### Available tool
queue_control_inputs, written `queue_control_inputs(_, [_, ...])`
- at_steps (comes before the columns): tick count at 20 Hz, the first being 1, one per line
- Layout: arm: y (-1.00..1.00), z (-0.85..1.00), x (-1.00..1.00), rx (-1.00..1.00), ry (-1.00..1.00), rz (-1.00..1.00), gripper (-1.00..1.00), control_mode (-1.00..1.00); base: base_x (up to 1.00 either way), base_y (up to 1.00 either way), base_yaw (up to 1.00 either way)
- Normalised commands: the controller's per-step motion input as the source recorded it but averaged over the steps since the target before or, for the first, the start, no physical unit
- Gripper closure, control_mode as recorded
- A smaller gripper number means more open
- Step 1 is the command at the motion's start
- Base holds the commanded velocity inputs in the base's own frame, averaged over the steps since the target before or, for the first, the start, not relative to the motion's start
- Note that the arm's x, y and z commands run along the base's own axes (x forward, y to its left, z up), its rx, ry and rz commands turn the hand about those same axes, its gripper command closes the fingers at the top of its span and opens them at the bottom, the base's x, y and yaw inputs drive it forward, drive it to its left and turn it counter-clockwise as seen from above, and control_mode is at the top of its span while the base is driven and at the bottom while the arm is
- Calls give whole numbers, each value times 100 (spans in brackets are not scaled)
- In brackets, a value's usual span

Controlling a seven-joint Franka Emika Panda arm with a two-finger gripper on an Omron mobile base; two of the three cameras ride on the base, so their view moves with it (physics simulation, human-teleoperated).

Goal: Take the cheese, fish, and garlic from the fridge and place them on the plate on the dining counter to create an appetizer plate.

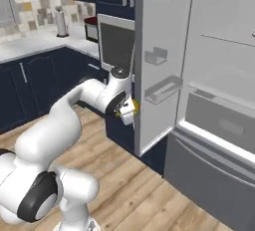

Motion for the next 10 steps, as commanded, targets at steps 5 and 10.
queue_control_inputs(5, [0,0,0,0,0,0,100,100,-62,-16,77])
queue_control_inputs(10, [0,0,0,0,0,0,100,100,-52,-12,76])
